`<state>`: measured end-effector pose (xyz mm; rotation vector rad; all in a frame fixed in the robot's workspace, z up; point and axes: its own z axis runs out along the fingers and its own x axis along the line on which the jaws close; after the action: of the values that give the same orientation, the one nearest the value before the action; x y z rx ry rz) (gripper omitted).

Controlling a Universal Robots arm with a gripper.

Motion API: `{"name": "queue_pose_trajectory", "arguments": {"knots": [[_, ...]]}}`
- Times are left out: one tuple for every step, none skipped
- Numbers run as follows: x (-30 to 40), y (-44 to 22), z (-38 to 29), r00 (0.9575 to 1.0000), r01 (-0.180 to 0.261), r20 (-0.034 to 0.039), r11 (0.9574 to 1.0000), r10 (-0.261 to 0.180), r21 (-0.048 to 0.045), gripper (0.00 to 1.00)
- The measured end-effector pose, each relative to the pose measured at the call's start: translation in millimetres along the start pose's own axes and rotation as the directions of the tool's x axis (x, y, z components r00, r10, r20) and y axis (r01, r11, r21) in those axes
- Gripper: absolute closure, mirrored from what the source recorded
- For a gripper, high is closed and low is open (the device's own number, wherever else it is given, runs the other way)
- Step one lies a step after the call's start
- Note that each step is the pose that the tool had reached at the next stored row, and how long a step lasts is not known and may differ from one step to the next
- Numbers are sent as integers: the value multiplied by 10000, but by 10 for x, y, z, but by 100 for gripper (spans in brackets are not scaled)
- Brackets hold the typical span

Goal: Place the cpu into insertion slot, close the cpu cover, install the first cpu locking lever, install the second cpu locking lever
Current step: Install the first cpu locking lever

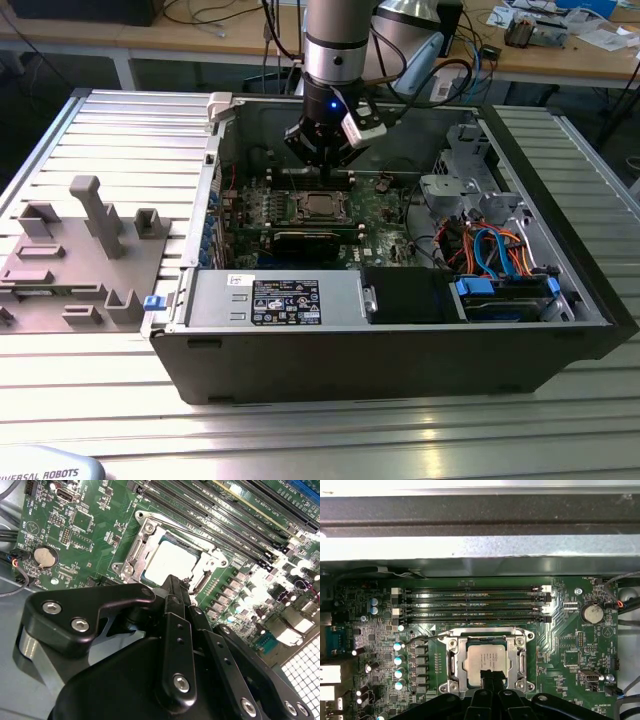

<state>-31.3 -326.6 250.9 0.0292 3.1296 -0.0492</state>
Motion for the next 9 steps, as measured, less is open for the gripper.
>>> {"name": "queue_pose_trajectory", "arguments": {"knots": [[0,0,0,10000,5,-1,10000,-5,-8,89],[0,1,0,10000,9,-1,10000,-9,-13,89],[0,1,1,10000,13,0,10000,-13,-18,89],[0,1,1,10000,15,-1,10000,-15,-24,89],[0,0,0,10000,16,-2,10000,-16,-53,89],[0,0,0,10000,15,-2,10000,-15,-87,89],[0,1,1,10000,14,-2,9999,-14,-106,89],[0,1,1,10000,13,-1,9999,-13,-109,89],[0,0,1,10000,13,-2,9999,-13,-114,89]]}}
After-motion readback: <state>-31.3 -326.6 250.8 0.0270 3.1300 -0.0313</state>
